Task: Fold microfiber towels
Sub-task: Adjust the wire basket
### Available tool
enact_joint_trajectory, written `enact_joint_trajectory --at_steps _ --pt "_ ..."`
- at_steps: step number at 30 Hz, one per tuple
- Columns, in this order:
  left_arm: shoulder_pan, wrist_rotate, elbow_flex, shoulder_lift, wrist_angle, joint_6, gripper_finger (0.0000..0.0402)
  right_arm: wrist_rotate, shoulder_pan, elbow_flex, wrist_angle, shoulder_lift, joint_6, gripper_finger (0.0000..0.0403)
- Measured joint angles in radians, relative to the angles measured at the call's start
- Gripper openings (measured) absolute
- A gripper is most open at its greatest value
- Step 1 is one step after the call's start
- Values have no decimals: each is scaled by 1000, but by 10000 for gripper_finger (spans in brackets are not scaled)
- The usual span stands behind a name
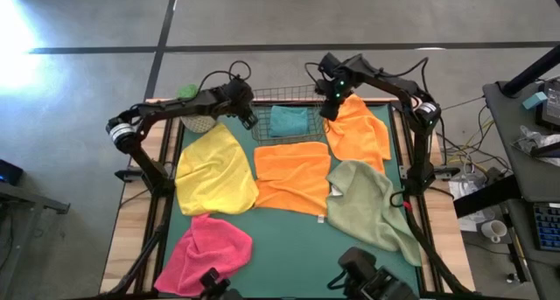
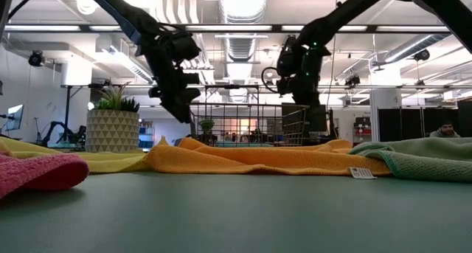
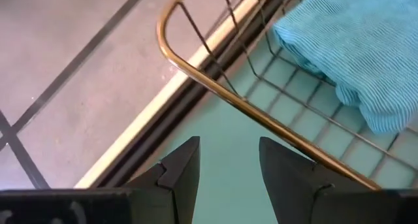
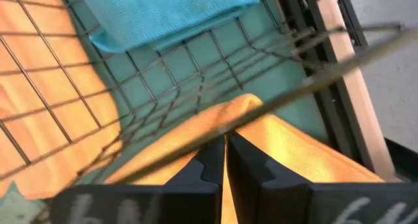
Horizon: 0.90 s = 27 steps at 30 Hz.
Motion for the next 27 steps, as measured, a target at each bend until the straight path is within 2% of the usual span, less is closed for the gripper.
enact_joint_trajectory --at_steps 4,8,13,16,22,27 --pt "23 -16 3 0 9 1 143 2 5 0 21 0 14 9" --pt "46 -46 5 -16 -6 2 143 79 2 1 23 -4 31 9" --pt "58 -47 18 -62 -7 10 143 101 -18 1 22 -26 34 9" --pt "56 -46 35 -97 -82 10 143 104 -25 1 21 -48 32 9" --pt "-16 28 35 -198 -263 63 143 107 -51 1 22 -110 25 9" --pt "-132 113 34 -290 -294 115 143 107 -66 1 23 -144 23 9"
